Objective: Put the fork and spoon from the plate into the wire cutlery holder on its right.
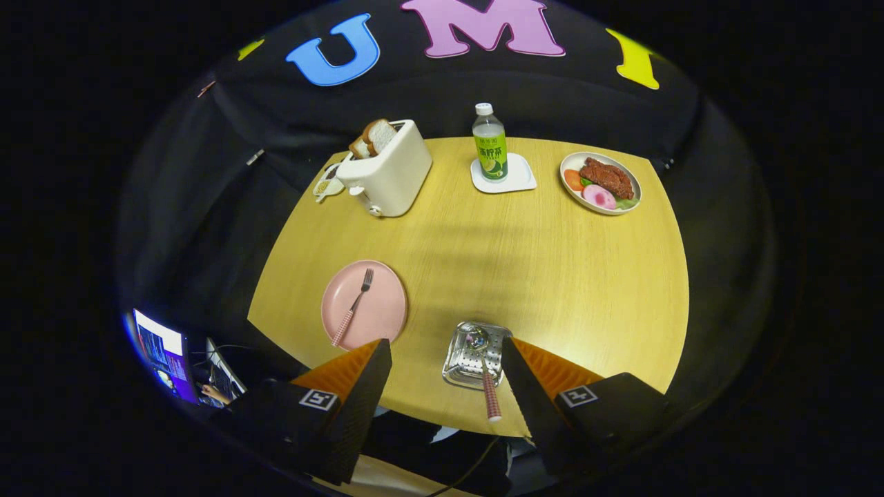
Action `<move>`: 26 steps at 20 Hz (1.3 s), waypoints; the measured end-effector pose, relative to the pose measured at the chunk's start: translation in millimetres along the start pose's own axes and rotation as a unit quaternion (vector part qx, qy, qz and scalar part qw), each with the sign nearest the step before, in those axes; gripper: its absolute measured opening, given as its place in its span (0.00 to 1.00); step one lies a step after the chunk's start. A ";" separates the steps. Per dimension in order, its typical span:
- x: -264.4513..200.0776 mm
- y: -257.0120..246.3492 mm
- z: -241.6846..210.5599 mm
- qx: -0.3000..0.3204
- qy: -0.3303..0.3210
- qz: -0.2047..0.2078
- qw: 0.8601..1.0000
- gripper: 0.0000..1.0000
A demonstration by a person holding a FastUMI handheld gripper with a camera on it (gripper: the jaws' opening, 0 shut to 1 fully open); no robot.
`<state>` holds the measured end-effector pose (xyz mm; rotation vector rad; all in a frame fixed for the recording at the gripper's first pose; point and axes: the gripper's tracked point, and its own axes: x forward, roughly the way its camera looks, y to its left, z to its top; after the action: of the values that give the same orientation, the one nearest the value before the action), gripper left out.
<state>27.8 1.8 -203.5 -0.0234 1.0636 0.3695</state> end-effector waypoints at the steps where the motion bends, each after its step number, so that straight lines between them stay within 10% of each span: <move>1: 2.6 6.4 -1.3 -0.001 -0.006 0.000 1.000 0.99; 16: 123.1 169.1 -27.7 0.032 0.004 0.037 0.999 1.00; 26: 216.0 176.8 -87.9 0.050 0.104 -0.011 0.993 0.97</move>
<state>-8.2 212.1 -403.8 0.0163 1.2852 0.2979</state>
